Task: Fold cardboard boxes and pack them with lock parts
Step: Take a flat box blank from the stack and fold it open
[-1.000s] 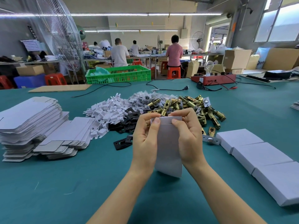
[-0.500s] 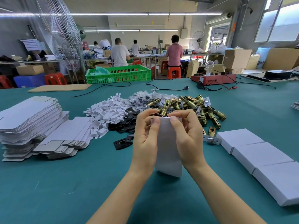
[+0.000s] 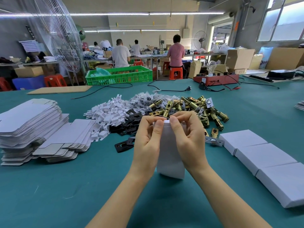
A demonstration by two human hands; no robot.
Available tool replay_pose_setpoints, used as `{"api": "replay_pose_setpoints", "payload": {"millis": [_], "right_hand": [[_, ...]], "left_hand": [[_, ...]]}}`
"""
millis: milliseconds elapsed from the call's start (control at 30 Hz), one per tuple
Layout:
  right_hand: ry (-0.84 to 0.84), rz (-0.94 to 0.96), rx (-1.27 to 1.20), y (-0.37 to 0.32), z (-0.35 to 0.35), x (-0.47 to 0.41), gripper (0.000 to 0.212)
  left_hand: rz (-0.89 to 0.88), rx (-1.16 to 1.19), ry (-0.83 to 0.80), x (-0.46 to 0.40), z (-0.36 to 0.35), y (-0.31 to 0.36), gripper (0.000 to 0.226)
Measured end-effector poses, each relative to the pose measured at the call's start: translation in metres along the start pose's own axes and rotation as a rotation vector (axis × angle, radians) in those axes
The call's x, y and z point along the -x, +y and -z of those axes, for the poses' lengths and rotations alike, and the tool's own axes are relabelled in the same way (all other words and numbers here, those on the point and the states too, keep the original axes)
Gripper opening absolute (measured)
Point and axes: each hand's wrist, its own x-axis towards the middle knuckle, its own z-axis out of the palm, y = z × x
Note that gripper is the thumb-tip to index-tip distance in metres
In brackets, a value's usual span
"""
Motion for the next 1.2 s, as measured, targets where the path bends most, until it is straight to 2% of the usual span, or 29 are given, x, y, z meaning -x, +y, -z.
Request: {"api": "replay_pose_setpoints", "payload": {"millis": [167,333,533,633,733,800,867,900,1000,1033,1100,1200], "right_hand": [[-0.013,-0.021,0.004,0.001,0.002,0.000,0.009],[0.004,-0.008,0.031,0.000,0.001,0.000,0.010],[0.029,-0.043,0.027,0.001,0.002,0.000,0.010],[0.015,-0.046,0.034,0.004,0.002,-0.001,0.007],[0.026,-0.086,0.036,0.006,0.001,-0.002,0.004],[0.040,-0.099,0.099,0.008,0.002,-0.003,0.014],[0.010,-0.188,0.153,0.009,0.002,-0.004,0.031],[-0.015,-0.294,0.130,0.009,0.002,-0.004,0.040],[-0.141,-0.772,-0.153,0.008,0.004,-0.007,0.062],[-0.186,-0.874,-0.250,0.008,0.005,-0.007,0.068],[-0.227,-0.941,-0.328,0.011,0.007,-0.008,0.069],[-0.191,-0.950,-0.371,0.015,0.010,-0.008,0.047]], "left_hand": [[-0.005,0.006,-0.010,0.002,-0.001,0.000,0.024],[-0.017,-0.033,-0.033,0.001,0.002,-0.002,0.007],[-0.029,-0.060,-0.032,0.000,0.003,-0.003,0.013],[-0.046,-0.101,-0.024,0.000,0.002,-0.004,0.006],[-0.117,-0.178,0.006,-0.001,0.001,-0.003,0.004],[-0.242,-0.245,0.029,-0.004,0.003,0.000,0.012],[-0.412,-0.358,0.037,-0.006,0.007,0.001,0.019],[-0.483,-0.424,0.030,-0.007,0.008,0.000,0.020],[-0.579,-0.517,-0.063,-0.005,0.010,-0.010,0.023],[-0.586,-0.527,-0.106,-0.003,0.011,-0.015,0.026],[-0.591,-0.564,-0.158,0.000,0.011,-0.025,0.031],[-0.597,-0.594,-0.201,0.003,0.014,-0.037,0.039]]}}
